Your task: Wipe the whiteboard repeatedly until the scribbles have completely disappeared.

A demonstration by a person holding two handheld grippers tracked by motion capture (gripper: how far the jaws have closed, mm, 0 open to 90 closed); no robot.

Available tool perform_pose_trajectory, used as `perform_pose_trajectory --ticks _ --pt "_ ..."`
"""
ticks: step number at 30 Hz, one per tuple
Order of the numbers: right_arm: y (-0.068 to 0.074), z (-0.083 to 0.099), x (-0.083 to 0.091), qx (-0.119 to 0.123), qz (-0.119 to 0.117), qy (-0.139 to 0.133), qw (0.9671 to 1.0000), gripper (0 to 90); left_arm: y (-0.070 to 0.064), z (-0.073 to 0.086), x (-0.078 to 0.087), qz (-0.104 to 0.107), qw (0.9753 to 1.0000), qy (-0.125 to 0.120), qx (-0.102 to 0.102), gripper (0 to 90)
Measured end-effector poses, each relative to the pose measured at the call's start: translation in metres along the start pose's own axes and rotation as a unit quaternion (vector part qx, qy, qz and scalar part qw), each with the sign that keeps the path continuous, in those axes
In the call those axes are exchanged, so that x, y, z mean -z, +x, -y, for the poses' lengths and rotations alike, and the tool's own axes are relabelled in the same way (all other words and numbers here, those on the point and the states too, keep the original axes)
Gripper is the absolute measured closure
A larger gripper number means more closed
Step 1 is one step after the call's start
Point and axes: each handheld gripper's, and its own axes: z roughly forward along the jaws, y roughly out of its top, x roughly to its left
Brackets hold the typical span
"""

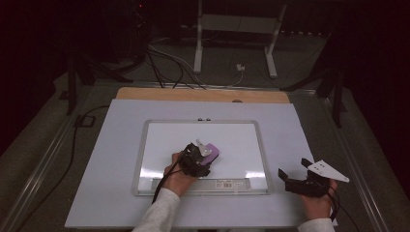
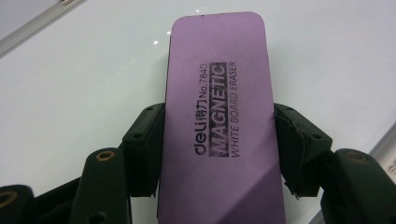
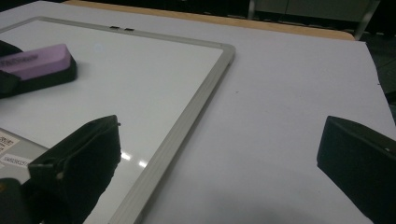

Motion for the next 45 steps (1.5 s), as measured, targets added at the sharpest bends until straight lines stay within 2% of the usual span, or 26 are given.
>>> perform_pose_trajectory --ticks 4,9,13,17,19,22,24,26,28,30,31,33,35,36,38,43,45 --pt "0.0 0.0 0.0 -0.001 0.001 0.0 1.0 0.0 0.011 0.01 0.007 -0.026 0.9994 0.004 0.024 41.4" --pt "-0.001 0.0 0.0 -0.001 0.0 0.0 1.0 0.0 0.028 0.024 0.016 -0.059 0.9958 0.007 0.069 41.3" --pt "-0.001 0.0 0.001 -0.002 0.0 -0.002 1.0 0.0 0.038 0.034 0.023 -0.08 0.992 0.011 0.097 41.3" --pt "0.0 0.0 0.0 -0.001 0.0 -0.001 1.0 0.0 0.043 0.044 0.028 -0.11 0.9854 0.017 0.128 41.3" --pt "0.0 0.0 0.0 0.0 0.0 -0.001 1.0 0.0 0.044 0.048 0.029 -0.117 0.9835 0.02 0.136 41.3" --pt "0.0 0.0 0.0 -0.001 0.0 -0.001 1.0 0.0 0.045 0.051 0.033 -0.14 0.9797 0.027 0.141 41.3" --pt "0.0 0.0 0.0 -0.002 0.0 0.0 1.0 0.0 0.046 0.054 0.034 -0.145 0.9783 0.028 0.145 41.2" --pt "0.0 0.0 0.0 0.0 0.0 0.0 1.0 0.0 0.045 0.055 0.035 -0.146 0.9785 0.021 0.144 40.3" --pt "0.0 0.0 0.0 0.0 0.0 -0.001 1.0 0.0 0.043 0.055 0.036 -0.156 0.9775 0.014 0.142 31.9" --pt "0.0 0.0 0.0 -0.002 0.0 0.0 1.0 0.0 0.039 0.053 0.04 -0.159 0.9789 -0.003 0.129 26.5" --pt "0.0 0.0 0.0 -0.001 0.0 0.0 1.0 0.0 0.036 0.052 0.042 -0.16 0.9799 -0.014 0.118 24.6" --pt "0.0 0.0 0.0 -0.001 -0.001 -0.001 1.0 0.0 0.031 0.049 0.045 -0.149 0.985 -0.025 0.083 24.6" --pt "0.0 0.0 0.0 -0.001 -0.001 0.0 1.0 0.0 0.026 0.047 0.044 -0.137 0.9892 -0.025 0.043 26.3" --pt "0.0 0.0 0.0 -0.001 0.0 0.0 1.0 0.0 0.025 0.046 0.042 -0.134 0.9903 -0.023 0.029 27.1" --pt "0.0 0.0 0.001 -0.002 0.0 -0.001 1.0 0.0 0.025 0.047 0.04 -0.132 0.9909 -0.016 0.02 30.7" --pt "0.0 0.0 0.001 -0.001 0.0 -0.001 1.0 0.0 0.027 0.05 0.039 -0.145 0.9892 -0.012 0.017 31.6" --pt "0.0 0.0 0.001 -0.002 0.0 -0.001 1.0 0.0 0.029 0.051 0.038 -0.144 0.9895 -0.007 0.018 32.1"
